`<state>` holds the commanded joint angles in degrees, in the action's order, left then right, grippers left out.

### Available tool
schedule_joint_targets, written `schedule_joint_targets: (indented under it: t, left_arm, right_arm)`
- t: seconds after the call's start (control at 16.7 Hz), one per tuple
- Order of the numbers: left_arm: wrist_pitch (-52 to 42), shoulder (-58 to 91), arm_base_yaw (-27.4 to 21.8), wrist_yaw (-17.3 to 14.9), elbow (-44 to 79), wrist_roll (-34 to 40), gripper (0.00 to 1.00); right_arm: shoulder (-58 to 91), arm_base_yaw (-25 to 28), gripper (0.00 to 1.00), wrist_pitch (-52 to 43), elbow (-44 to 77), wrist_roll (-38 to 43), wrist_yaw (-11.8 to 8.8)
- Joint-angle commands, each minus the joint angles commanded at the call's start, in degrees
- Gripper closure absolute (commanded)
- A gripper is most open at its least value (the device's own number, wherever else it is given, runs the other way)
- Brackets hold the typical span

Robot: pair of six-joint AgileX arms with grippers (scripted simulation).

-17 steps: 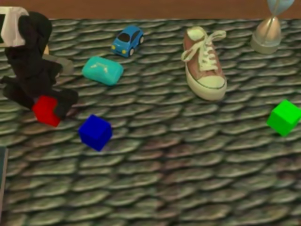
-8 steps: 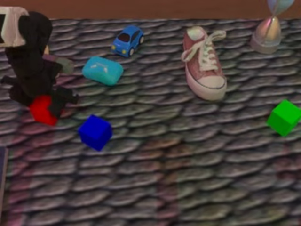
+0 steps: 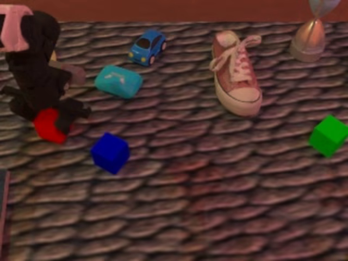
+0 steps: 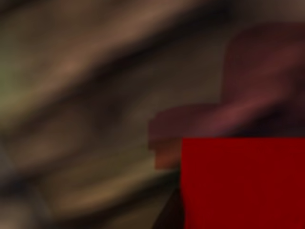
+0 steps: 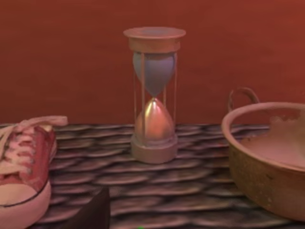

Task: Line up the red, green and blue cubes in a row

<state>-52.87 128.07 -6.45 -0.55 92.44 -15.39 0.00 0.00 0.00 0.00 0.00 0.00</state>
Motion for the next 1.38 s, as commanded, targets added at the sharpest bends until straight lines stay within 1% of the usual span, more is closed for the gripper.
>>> schedule_joint_targets:
  t: [0.36, 0.72, 0.84, 0.96, 1.08, 1.38]
  left_arm:
    - [-11.71, -3.67, 0.95, 0.03, 7.44, 0.18, 1.00]
    - [-12.50, -4.11, 0.61, 0.06, 8.05, 0.22, 1.00]
    - [-12.51, -4.53, -0.79, 0.13, 7.64, 2.18, 1.00]
    - [-12.48, -5.50, -3.47, 0.26, 6.64, 6.52, 1.00]
    - [-12.42, -6.90, -7.03, 0.42, 5.04, 12.70, 1.00]
    - [-12.34, -11.31, -18.07, 0.79, -0.45, 33.13, 1.00]
  right_arm:
    - [0.00, 0.00, 0.00, 0.00, 0.00, 0.00, 0.00]
    - [0.00, 0.00, 0.00, 0.00, 0.00, 0.00, 0.00]
    - [0.00, 0.00, 0.00, 0.00, 0.00, 0.00, 0.00]
    - [0.00, 0.00, 0.00, 0.00, 0.00, 0.00, 0.00]
    - [0.00, 0.00, 0.00, 0.00, 0.00, 0.00, 0.00]
    - [0.00, 0.00, 0.00, 0.00, 0.00, 0.00, 0.00]
